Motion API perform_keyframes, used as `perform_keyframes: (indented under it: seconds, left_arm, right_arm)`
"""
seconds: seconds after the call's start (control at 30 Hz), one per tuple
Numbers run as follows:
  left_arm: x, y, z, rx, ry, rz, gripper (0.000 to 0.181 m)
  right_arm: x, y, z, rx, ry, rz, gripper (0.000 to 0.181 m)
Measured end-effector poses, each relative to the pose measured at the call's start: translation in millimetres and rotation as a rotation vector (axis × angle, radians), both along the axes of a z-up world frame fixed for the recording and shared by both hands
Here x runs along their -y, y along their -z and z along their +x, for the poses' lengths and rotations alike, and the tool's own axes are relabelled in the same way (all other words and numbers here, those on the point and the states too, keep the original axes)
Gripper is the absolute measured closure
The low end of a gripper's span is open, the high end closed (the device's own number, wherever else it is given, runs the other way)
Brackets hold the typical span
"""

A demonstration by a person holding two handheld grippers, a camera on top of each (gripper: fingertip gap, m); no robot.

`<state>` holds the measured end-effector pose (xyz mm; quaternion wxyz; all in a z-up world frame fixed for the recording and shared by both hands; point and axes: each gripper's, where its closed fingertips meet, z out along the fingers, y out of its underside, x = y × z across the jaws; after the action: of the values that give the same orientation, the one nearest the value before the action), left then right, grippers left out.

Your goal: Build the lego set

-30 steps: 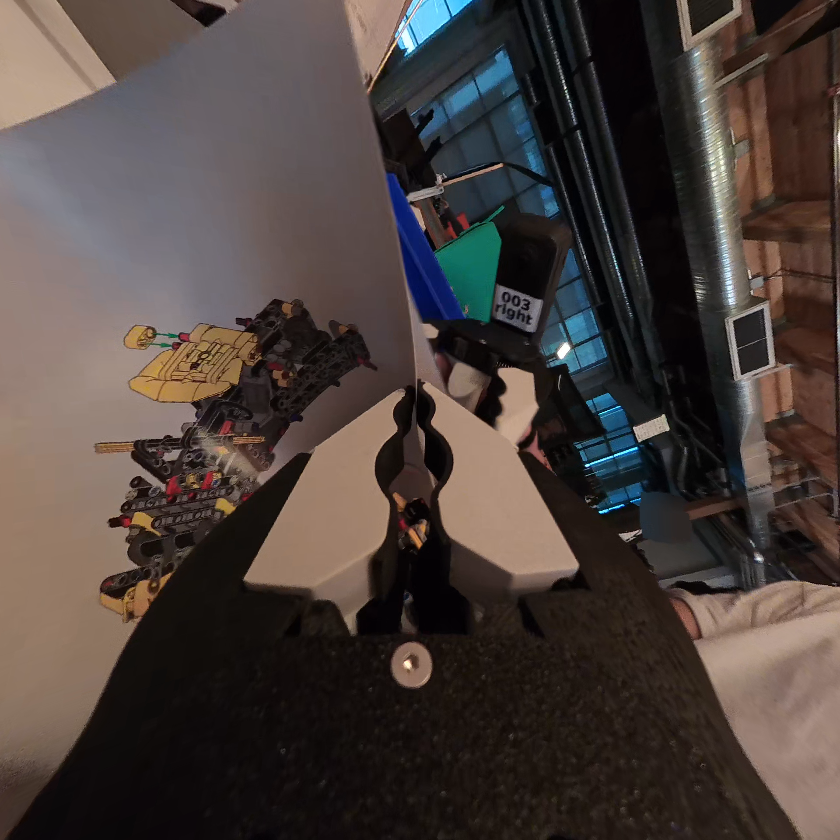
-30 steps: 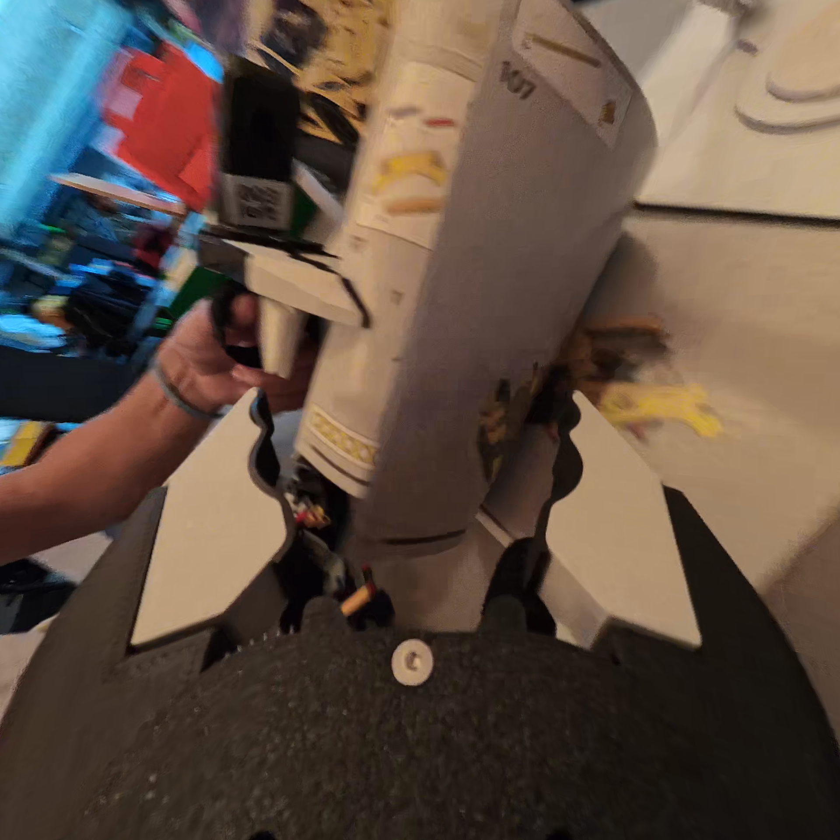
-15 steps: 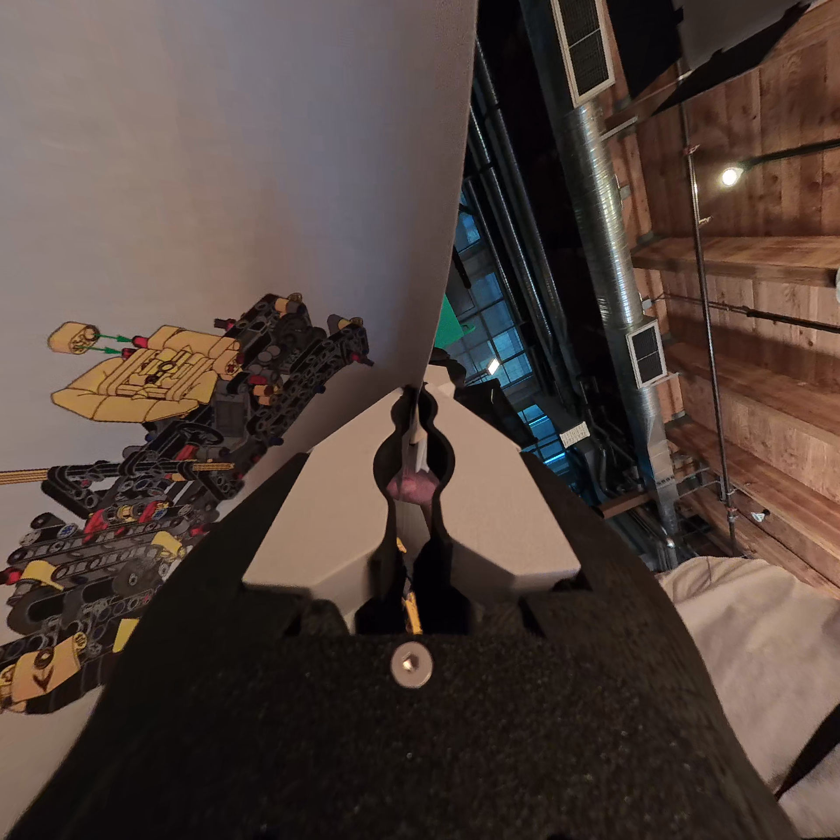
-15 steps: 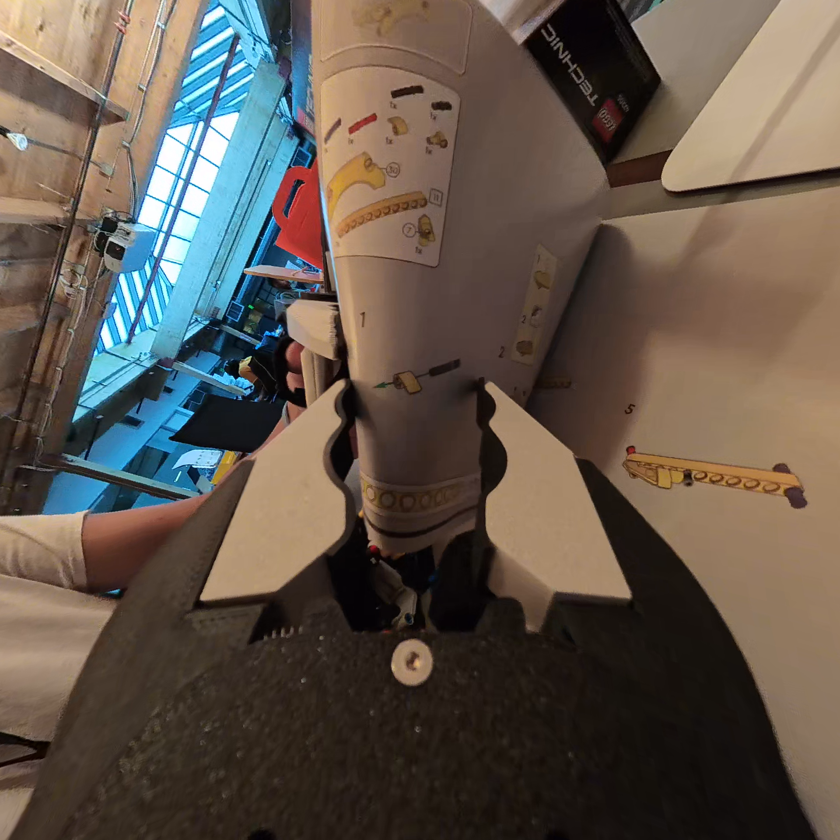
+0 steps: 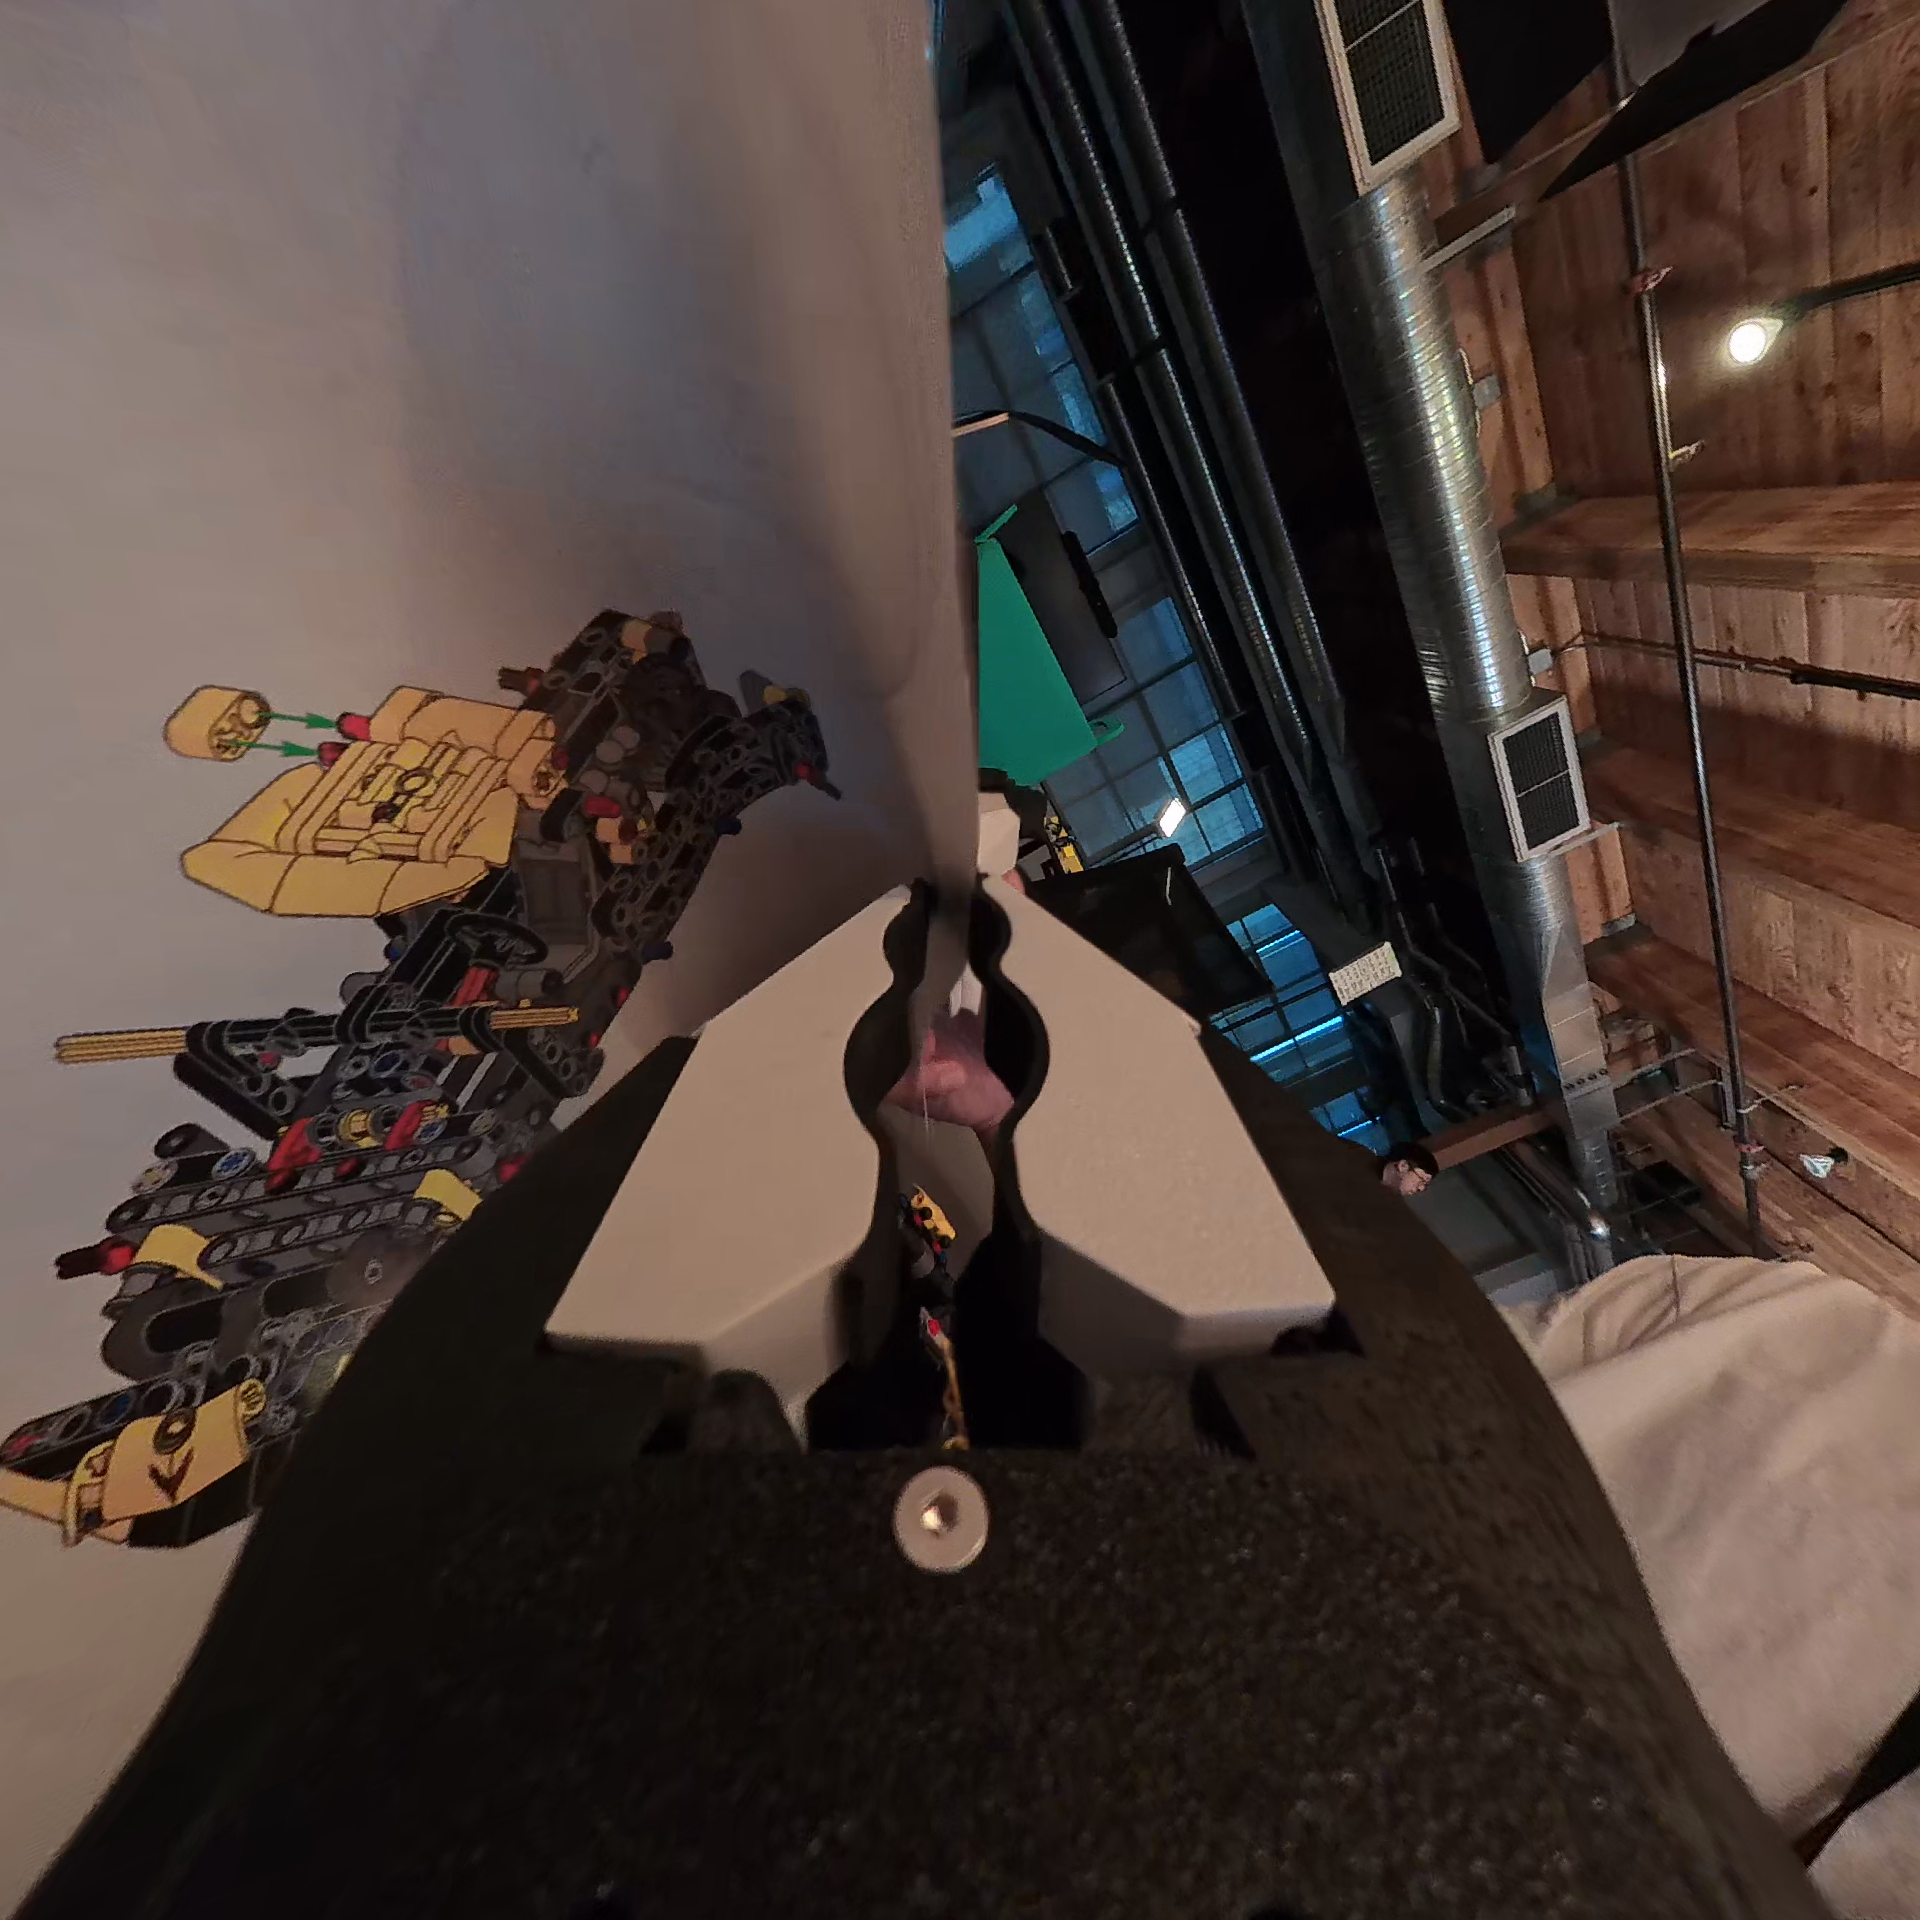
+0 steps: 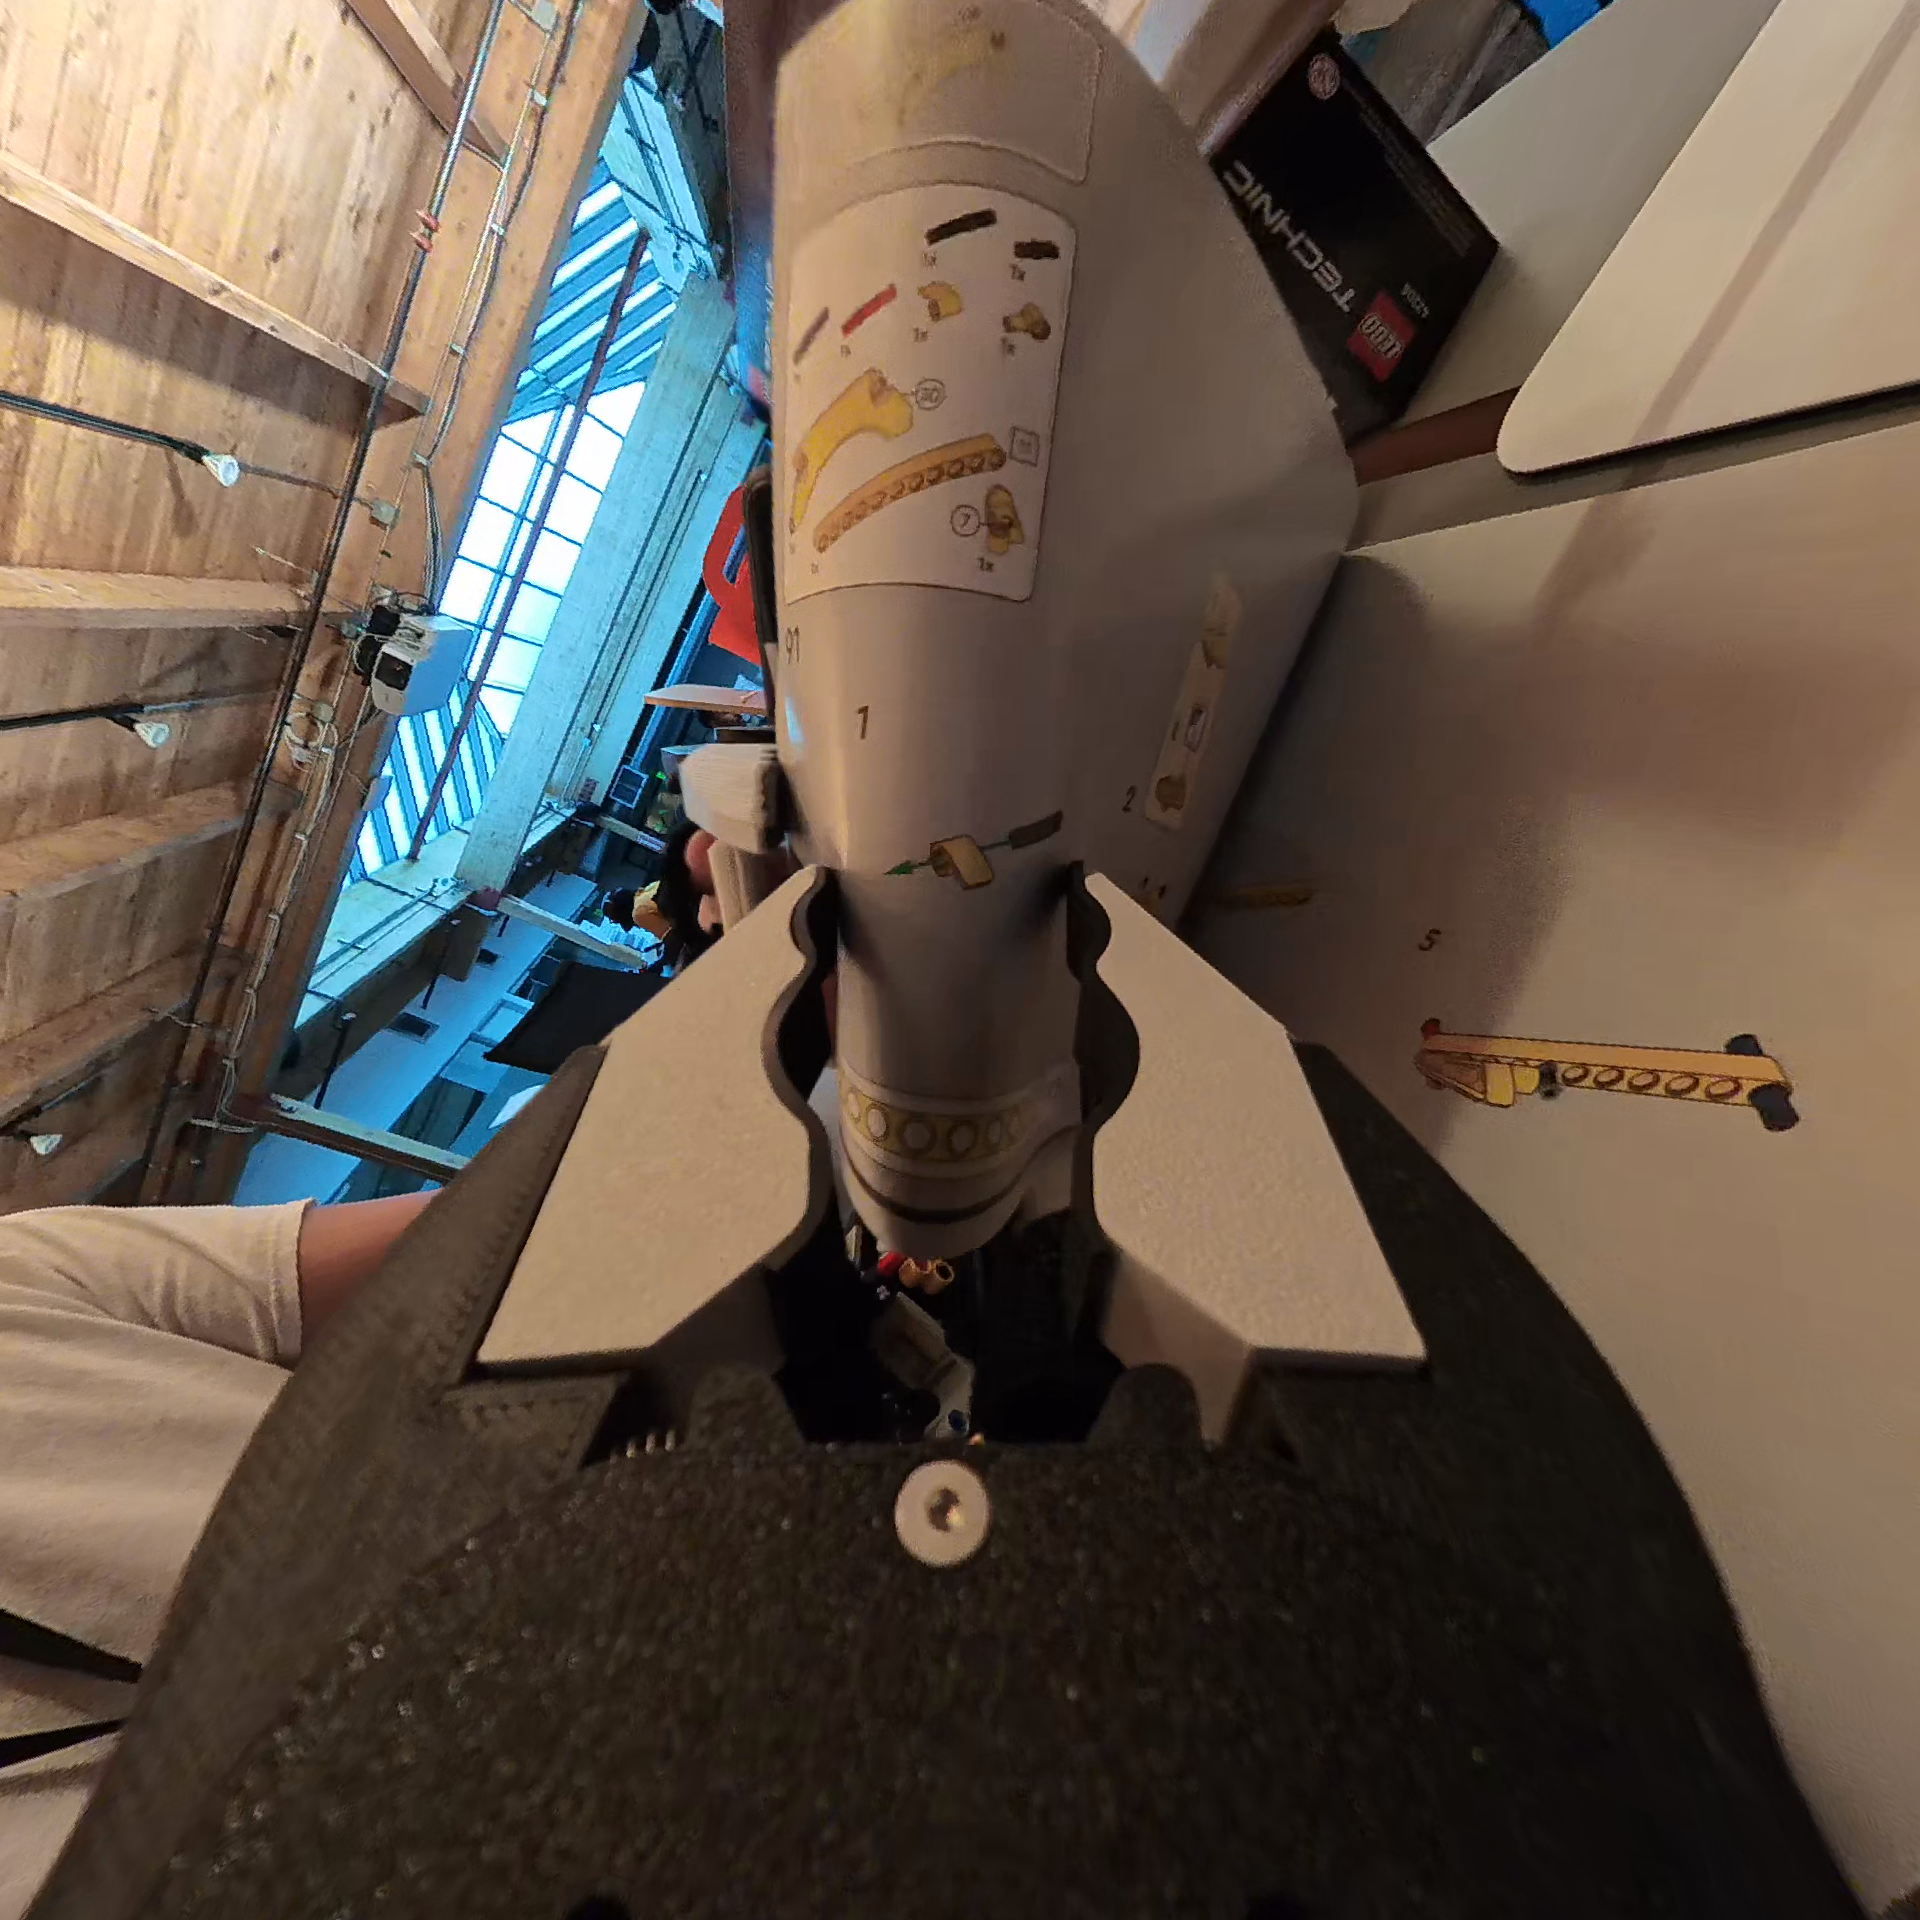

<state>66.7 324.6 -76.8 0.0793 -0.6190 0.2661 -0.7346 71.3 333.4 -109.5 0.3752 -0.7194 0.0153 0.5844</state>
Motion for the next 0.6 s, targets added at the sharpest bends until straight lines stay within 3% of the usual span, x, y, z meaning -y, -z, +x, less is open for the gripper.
perform_keyframes:
  seconds: [0.13, 0.23, 0.3, 0.4, 0.5, 0.6]
  left_arm:
    - [-2.1, 5.6, -4.5, -0.022, -0.006, -0.004, 0.181]
    - [-5.6, 12.7, -15.3, -0.079, -0.019, 0.011, 0.181]
    - [-8.5, 19.3, -31.8, -0.143, -0.015, 0.006, 0.181]
    - [-16.1, 25.9, -76.8, -0.244, -0.011, 0.019, 0.181]
    - [-40.2, 30.1, -139.3, -0.363, -0.061, 0.041, 0.181]
    - [-72.8, 37.3, -206.4, -0.503, -0.135, 0.046, 0.181]
  right_arm:
    - [-1.0, 2.3, 14.1, 0.026, 0.05, -0.008, 0.142]
    - [1.7, 9.9, 34.6, 0.142, 0.115, -0.037, 0.136]
    - [7.8, 18.0, 56.6, 0.321, 0.191, -0.076, 0.13]
    - [24.8, 26.9, 104.5, 0.759, 0.341, -0.136, 0.121]
    - [22.9, 10.3, 81.0, 0.904, 0.291, -0.013, 0.126]
    - [7.0, 29.9, 24.7, 0.956, 0.122, 0.022, 0.146]
